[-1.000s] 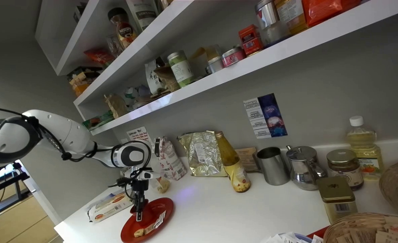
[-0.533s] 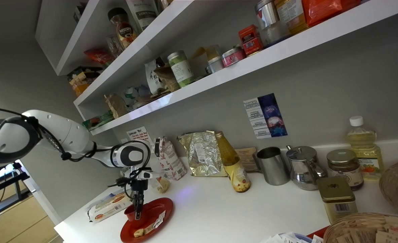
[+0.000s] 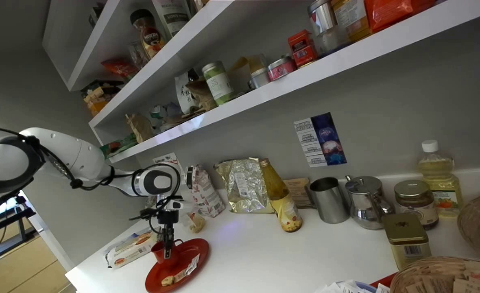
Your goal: Move the red mug off the plate and place it to the right of the plate
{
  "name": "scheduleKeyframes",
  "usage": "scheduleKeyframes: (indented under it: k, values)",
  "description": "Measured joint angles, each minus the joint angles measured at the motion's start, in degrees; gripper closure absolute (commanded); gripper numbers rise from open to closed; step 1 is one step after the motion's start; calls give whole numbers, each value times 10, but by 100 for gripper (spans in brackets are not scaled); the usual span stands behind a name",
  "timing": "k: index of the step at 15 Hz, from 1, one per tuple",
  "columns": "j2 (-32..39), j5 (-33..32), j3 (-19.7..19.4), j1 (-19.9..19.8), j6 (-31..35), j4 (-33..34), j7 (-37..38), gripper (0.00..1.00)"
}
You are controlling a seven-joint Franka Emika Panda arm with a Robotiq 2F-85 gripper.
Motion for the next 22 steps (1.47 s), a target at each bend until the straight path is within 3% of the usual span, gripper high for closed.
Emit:
scheduleKeyframes:
  k: [9, 22]
  values:
    - [-100, 0, -27, -23, 2, -74, 30, 98]
    - [-192, 0, -77, -131, 59, -244, 20, 98]
